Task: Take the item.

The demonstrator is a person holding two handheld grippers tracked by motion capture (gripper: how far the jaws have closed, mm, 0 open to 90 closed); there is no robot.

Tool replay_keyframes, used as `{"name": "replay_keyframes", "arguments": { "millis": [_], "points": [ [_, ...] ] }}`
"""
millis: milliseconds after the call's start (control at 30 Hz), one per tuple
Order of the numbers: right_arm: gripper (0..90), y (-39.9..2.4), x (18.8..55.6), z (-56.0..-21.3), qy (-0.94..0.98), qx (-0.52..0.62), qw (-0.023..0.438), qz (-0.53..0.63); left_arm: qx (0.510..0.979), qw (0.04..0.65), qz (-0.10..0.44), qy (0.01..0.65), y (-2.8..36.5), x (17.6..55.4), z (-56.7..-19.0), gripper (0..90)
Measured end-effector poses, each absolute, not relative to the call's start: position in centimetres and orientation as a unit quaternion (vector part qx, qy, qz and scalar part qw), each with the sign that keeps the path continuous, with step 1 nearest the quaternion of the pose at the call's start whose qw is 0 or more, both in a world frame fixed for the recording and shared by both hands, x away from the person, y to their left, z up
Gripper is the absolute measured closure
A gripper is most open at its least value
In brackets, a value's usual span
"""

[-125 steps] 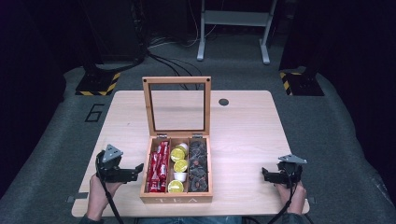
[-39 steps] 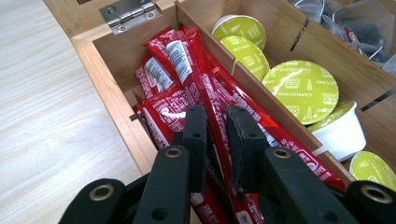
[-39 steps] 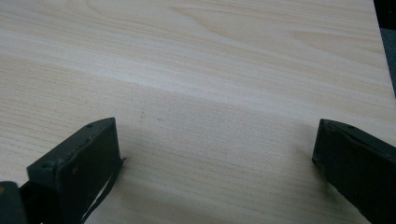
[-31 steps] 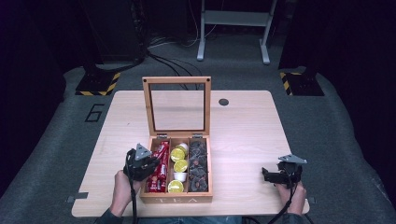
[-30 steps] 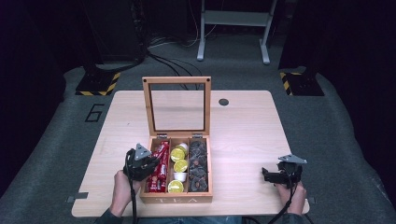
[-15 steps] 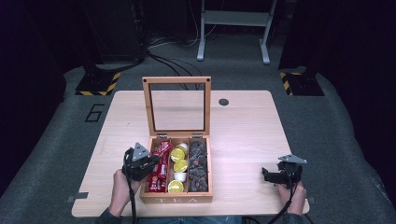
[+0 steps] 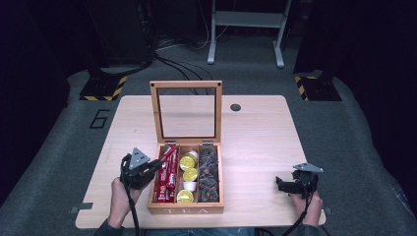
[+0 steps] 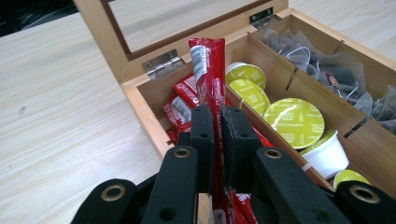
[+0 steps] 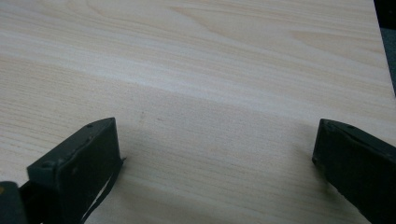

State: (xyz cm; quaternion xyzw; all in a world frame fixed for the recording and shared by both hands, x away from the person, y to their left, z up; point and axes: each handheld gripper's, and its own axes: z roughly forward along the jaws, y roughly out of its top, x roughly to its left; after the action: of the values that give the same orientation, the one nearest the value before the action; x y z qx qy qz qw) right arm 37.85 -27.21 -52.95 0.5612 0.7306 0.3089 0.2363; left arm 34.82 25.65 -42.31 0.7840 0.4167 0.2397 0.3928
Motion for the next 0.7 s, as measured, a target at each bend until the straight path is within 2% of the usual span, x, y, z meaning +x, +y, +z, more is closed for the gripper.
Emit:
{"name": "replay_keyframes", "arguments": {
  "millis": [700],
  "points": [
    [0.0, -27.2, 37.8, -53.0, 0.731, 0.561, 0.236, 0.309, 0.759, 0.403, 0.263, 0.438, 28.2, 34.4, -41.8, 83.2]
  ]
}}
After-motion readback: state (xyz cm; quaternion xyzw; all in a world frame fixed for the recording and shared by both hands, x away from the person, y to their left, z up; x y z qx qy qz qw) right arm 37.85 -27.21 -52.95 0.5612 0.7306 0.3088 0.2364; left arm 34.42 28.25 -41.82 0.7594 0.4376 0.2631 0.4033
